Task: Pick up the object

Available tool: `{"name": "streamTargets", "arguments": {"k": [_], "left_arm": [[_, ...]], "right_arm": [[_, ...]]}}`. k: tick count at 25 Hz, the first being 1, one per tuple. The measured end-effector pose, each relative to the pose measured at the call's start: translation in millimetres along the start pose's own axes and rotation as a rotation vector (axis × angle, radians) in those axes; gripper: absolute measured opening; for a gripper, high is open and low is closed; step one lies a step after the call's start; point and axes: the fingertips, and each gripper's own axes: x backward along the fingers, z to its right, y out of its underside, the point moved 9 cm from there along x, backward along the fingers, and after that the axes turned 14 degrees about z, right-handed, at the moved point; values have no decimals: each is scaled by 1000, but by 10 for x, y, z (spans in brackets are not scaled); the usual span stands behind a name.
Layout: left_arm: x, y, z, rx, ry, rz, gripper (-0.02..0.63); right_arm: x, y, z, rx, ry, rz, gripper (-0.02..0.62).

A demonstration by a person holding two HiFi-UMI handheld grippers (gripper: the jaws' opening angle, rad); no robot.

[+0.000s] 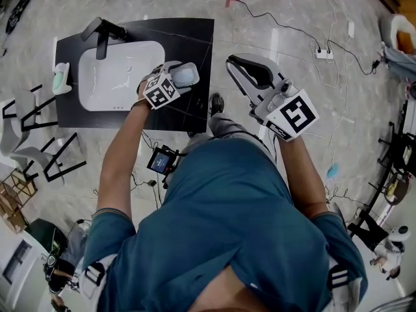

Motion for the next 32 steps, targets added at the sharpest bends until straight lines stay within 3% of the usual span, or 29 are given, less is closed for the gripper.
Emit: {"name": "streamTargets", "arguments": {"k": [13, 24, 32], "left_arm": [[1271, -903, 290, -20, -276, 288, 400], [2094, -1319, 481, 54, -381, 424, 400], [2464, -1571, 712, 22, -421, 450, 400]], "right_arm": [[-83, -138, -308, 22, -26, 49, 15], [-87, -261, -531, 33, -45, 73, 15], [-37, -296, -702, 43, -65, 88, 15]]}}
